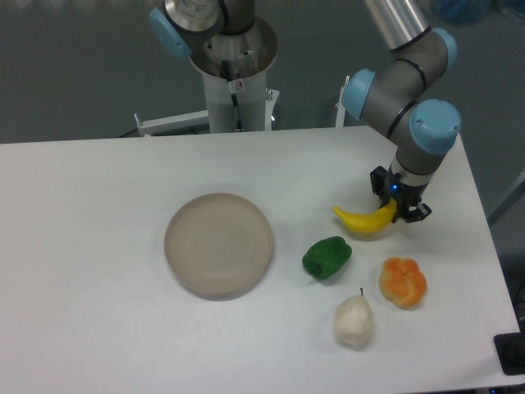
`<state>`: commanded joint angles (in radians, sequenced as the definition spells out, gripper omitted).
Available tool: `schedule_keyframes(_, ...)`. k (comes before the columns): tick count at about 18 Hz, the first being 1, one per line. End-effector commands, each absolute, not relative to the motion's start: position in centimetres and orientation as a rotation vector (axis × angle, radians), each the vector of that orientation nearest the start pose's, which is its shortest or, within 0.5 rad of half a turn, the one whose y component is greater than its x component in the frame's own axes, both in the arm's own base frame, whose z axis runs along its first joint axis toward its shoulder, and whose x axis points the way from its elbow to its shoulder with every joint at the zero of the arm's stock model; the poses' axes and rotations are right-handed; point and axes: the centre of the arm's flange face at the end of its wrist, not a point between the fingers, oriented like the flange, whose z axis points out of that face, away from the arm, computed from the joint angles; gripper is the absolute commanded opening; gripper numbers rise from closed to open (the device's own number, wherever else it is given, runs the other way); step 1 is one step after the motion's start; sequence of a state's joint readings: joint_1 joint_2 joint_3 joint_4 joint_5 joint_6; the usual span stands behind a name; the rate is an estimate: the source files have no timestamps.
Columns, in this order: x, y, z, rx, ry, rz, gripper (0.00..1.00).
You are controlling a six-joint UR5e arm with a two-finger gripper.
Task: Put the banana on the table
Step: 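Lower the banana onto the table beside the green pepper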
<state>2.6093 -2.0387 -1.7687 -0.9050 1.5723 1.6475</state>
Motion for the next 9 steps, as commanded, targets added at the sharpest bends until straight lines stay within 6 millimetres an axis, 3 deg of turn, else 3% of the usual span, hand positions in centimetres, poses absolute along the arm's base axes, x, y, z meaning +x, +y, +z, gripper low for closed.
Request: schedule_keyframes(9,-44.5,42.1,18.9,-3.003,0.951,-0.027,0.34)
